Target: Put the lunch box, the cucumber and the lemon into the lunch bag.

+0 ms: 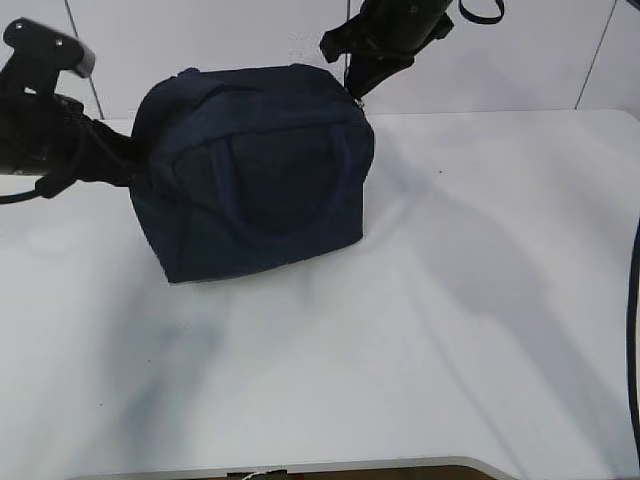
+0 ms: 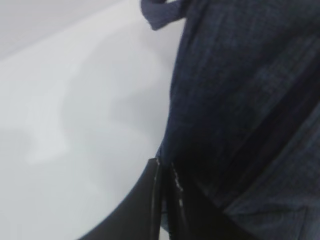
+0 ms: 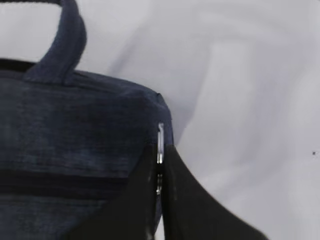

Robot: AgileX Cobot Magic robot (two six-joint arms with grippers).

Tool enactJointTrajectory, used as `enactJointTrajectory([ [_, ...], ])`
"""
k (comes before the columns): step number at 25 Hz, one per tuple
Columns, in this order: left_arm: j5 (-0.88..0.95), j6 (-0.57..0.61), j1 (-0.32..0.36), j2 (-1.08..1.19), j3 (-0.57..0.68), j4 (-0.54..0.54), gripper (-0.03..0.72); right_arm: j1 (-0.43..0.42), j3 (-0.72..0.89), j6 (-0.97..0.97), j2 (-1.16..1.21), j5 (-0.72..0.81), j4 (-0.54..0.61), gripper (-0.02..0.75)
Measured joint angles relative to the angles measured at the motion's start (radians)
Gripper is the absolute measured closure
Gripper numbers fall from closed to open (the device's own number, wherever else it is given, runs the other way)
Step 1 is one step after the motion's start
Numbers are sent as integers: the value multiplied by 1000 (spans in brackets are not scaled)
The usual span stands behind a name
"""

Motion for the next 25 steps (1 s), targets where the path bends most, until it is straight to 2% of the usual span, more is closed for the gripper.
enactJointTrajectory([
  [6, -28, 0, 14, 103, -102, 0, 711, 0, 0, 0, 0, 0, 49, 733],
  [13, -33, 0, 14, 179, -184, 0, 711, 0, 15, 13, -44, 8, 51, 733],
  [21, -18, 0, 14, 203, -202, 0, 711, 0, 291, 20, -172, -4, -7, 733],
  [25, 5, 0, 14, 203, -202, 0, 711, 0, 316, 155, -198, -4, -12, 733],
])
